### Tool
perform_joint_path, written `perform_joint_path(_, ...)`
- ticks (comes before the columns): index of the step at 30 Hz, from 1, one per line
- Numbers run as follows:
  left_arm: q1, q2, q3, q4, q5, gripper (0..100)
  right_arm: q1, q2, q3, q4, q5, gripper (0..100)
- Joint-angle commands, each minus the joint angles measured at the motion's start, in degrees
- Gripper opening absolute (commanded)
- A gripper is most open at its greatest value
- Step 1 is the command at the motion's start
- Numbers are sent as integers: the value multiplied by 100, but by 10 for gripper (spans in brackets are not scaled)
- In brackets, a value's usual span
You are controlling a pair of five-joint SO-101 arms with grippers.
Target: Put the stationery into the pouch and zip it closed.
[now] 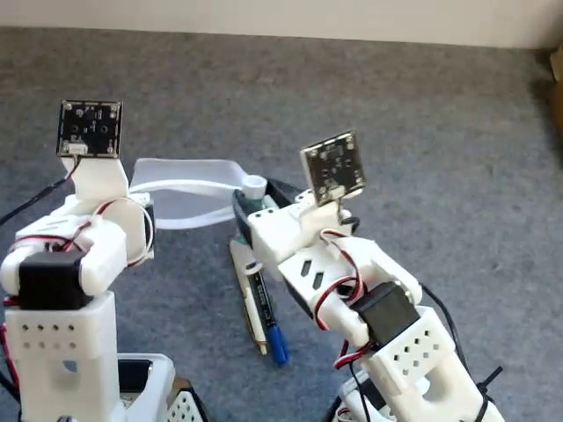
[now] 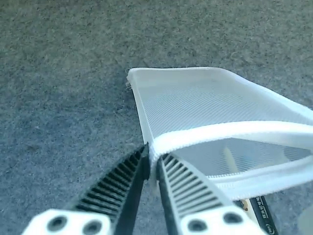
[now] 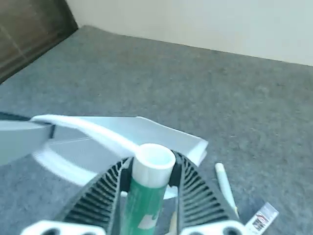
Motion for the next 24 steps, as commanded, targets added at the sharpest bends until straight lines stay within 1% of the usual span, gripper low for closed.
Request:
perform_joint_path(1,-22,716,-567,-26,70,7,-488,-180,-664,-198,501,3)
perform_joint_path(3,-40,1033,-752,-9,70,7,-716,-180,-760,-233,844,3)
perform_joint_path(5,-48,1262,-919,18,70,7,-857,-171,-813,-514,1108,3)
perform_joint_path(10,-48,1367,-1086,26,79,7,-892,-127,-673,-1868,1626,3)
perform_joint_path(15,-31,1367,-1138,18,158,7,-884,-127,-92,-3055,1767,3)
perform_joint_path(24,-31,1367,-1138,26,176,7,-884,-127,1587,-5270,2374,3)
